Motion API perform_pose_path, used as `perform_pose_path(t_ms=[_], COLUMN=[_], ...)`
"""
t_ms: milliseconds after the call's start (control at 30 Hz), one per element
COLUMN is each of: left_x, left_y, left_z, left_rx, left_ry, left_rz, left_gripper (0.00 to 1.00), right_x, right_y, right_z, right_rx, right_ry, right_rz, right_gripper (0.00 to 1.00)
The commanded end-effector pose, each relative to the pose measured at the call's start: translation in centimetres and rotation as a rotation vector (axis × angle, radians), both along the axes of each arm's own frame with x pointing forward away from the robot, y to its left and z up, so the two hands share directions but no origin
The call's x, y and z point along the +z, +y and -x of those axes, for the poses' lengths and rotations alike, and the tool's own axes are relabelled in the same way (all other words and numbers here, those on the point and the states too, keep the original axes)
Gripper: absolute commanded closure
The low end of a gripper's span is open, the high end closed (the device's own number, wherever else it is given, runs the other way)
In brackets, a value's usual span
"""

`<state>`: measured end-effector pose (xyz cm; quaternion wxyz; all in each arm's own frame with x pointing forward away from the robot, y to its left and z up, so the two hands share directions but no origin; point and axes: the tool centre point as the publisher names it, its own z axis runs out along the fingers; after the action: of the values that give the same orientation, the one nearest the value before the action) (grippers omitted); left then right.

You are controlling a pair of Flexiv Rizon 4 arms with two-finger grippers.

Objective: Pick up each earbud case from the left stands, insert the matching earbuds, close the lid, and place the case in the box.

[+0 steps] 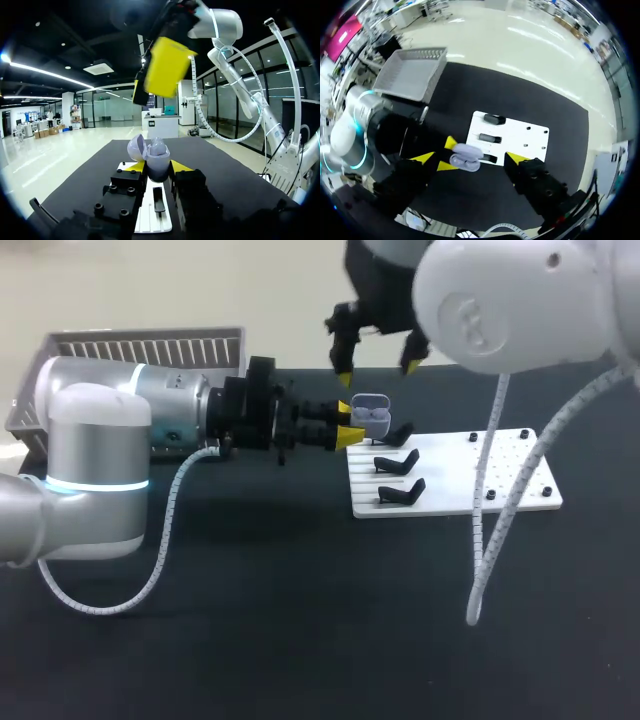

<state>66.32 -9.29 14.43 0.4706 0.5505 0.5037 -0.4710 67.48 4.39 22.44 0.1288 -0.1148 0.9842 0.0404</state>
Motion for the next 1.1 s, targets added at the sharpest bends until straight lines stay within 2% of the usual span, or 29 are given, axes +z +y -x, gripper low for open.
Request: perform_pose_path(t_ms=[33,267,467,733,1100], left_x=[-0.1,-0.1,-0.1,-0.1,-0.1], left_y=[0.0,0.0,0.0,0.0,0.0], left_z=[0.1,0.1,0.1,0.1,0.1], left_rx=[0.004,0.004,0.004,0.004,0.004], left_ry=[-0.003,-0.003,-0.003,-0.003,-0.003], left_rz=[0.003,0.003,0.003,0.003,0.003], left_gripper=[1.0,1.0,1.0,1.0,1.0], right_x=[-0.9,-2.8,-4.0,-5.0,-6.0], right_y=[-1.3,-2.4,-3.3,-3.8,-3.6], right_z=[-1.3,-4.4,-5.7,-5.5,-3.3], right_rx=[-0.12,-0.199,-0.221,-0.214,-0.183], right_ry=[-0.06,0.008,0.049,0.084,0.147], right_rz=[-0.025,-0.01,-0.011,0.009,0.027], right_gripper=[0.0,0.0,0.0,0.0,0.0])
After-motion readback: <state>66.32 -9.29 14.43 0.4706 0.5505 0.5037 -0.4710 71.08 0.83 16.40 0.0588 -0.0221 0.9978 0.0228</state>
